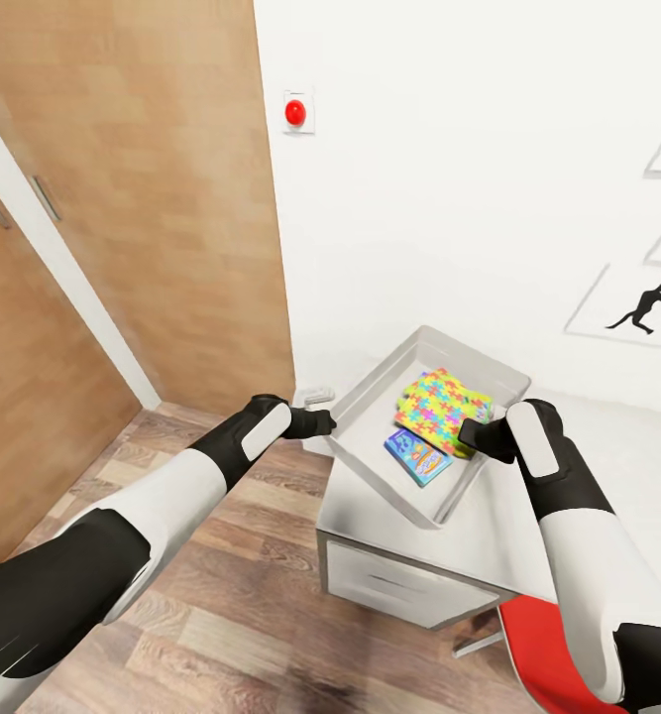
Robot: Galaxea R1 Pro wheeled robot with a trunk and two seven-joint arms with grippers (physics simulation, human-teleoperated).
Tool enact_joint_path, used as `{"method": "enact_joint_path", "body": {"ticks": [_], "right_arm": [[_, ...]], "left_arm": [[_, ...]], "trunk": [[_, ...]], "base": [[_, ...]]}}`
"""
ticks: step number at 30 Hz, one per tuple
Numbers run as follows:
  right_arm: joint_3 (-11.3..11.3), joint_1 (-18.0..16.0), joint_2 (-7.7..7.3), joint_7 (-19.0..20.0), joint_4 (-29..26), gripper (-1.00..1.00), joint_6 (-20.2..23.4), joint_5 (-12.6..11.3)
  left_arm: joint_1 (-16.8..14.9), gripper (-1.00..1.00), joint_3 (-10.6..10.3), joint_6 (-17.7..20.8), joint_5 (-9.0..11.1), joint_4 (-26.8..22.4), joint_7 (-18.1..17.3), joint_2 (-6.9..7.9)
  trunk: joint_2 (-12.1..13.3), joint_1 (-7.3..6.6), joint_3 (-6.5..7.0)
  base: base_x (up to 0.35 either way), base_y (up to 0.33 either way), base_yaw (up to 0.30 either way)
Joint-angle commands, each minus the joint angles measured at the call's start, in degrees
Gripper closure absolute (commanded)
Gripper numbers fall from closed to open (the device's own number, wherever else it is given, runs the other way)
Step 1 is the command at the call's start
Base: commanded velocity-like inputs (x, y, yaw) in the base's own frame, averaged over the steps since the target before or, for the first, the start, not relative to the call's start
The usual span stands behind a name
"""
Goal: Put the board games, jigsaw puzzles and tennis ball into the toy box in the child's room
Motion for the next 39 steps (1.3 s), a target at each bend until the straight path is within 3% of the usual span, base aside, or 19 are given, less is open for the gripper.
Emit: {"method": "enact_joint_path", "body": {"ticks": [1, 21, 22, 39], "right_arm": [[0.0, 0.0, 0.01, -0.5, -0.1, 1.0, -0.4, -2.0], [-0.2, 0.0, -0.5, -0.6, -0.1, 1.0, -0.3, -2.0], [-0.2, 0.0, -0.51, -0.6, -0.1, -1.0, -0.3, -1.9], [-0.2, 0.0, -0.57, -0.7, -0.1, -1.0, -0.3, -1.9]], "left_arm": [[-0.1, 1.0, -0.1, -0.2, 2.8, -0.2, 0.3, 0.0], [0.0, 1.0, -0.2, -0.2, 2.8, -0.2, 0.4, -0.06], [0.0, -1.0, -0.2, -0.2, 2.8, -0.2, 0.4, -0.07], [-0.1, -1.0, -0.2, -0.2, 2.8, -0.2, 0.4, -0.09]], "trunk": [[-0.1, 0.03, -0.1], [-0.1, 0.03, -0.1], [-0.1, 0.03, -0.1], [-0.1, 0.03, -0.1]], "base": [[0.0, 0.0, 0.037], [0.0, 0.0, 0.007], [0.0, 0.0, 0.0], [0.0, 0.0, 0.0]]}}
